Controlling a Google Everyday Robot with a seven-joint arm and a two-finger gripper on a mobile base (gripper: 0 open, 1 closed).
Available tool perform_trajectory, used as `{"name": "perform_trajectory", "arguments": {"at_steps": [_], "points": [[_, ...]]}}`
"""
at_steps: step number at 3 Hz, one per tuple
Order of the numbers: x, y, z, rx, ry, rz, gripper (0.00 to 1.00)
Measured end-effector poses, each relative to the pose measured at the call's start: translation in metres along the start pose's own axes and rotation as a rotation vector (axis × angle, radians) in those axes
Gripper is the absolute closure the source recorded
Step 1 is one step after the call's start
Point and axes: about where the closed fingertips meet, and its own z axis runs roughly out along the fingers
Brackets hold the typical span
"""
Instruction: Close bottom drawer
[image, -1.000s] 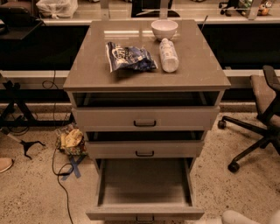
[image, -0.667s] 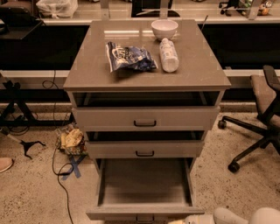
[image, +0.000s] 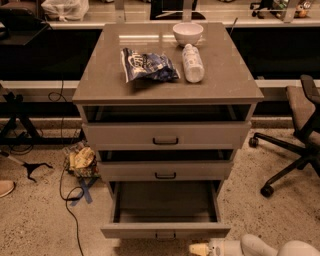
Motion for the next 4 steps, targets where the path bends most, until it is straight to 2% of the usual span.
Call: {"name": "perform_trajectory", "arguments": {"at_steps": [1,2,3,4], "points": [[-0.031,-0.002,0.004,0.019,-0.028,-0.074,1.0],[-0.075,-0.002,-0.002,0.049,-0.081,-0.167,1.0],[-0.074,-0.001,-0.002,0.049,-0.081,-0.168,1.0],[-0.118,-0.005,0.001,0.052,-0.143,-0.239,1.0]]}}
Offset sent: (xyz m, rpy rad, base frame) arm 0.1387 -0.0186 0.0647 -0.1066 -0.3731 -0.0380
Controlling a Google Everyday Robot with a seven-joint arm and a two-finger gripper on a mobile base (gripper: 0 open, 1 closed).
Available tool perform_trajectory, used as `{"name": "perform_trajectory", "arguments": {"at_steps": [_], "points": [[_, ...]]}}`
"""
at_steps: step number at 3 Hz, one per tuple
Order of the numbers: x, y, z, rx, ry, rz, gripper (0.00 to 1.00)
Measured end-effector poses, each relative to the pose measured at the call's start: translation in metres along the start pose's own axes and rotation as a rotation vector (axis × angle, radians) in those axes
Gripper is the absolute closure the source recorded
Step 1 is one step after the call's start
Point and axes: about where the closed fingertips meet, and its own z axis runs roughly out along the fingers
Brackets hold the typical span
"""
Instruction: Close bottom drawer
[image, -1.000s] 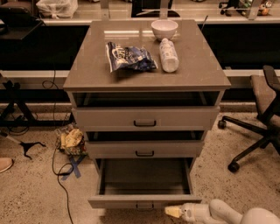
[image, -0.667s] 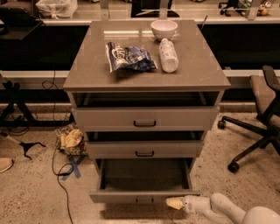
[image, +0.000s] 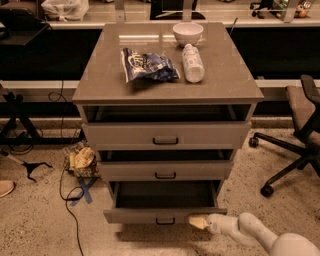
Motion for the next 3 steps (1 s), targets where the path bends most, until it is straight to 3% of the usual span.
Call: {"name": "perform_trajectory", "arguments": {"at_steps": [3], "points": [[-0.097,-0.01,0.046,-0.025,-0.144,-0.155,1.0]]}}
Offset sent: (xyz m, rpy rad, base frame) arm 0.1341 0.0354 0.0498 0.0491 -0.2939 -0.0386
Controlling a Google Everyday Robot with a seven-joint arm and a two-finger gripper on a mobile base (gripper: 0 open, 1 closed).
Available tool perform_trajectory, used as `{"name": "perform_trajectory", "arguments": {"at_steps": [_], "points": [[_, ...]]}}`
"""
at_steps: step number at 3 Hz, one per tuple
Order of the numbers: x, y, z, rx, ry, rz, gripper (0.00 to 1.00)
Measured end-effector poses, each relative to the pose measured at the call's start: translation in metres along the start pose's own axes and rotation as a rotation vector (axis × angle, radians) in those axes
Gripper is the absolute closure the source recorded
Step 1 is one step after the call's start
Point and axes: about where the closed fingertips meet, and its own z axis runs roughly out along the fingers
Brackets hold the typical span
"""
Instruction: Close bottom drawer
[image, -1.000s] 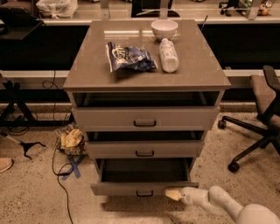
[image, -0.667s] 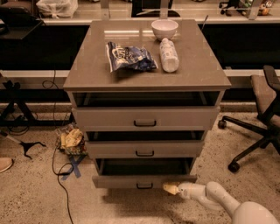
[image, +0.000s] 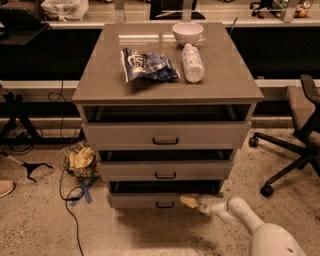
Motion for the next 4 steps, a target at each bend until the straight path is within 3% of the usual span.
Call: {"name": "perform_trajectory", "arguments": {"at_steps": [1,2,4], "points": [[-0.015,-0.005,0.012,-0.006,-0.034,-0.024,1.0],[-0.018,-0.005,-0.003,0.009,-0.077,-0.043,1.0],[0.013,0.005,-0.057,0.066,-0.135,-0.015,1.0]]}}
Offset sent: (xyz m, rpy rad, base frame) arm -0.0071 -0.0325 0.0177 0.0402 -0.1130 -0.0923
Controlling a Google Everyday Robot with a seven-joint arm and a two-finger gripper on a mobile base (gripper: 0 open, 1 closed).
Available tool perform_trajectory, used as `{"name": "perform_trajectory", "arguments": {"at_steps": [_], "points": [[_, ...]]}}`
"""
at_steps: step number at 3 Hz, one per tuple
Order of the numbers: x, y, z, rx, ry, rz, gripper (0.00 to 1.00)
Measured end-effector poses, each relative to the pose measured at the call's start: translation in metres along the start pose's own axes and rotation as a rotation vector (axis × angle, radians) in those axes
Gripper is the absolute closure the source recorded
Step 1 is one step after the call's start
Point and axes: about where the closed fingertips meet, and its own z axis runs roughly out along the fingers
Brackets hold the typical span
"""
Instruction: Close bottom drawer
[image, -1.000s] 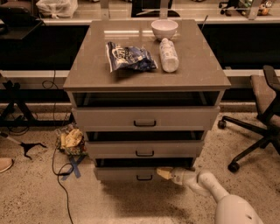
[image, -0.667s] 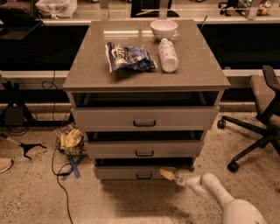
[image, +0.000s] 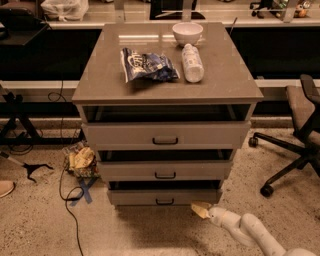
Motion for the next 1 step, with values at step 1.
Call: {"name": "perform_trajectory", "arguments": {"at_steps": [1], "points": [[0.011,-0.0079,-0.0123,0.018,-0.004,0.026,1.0]]}}
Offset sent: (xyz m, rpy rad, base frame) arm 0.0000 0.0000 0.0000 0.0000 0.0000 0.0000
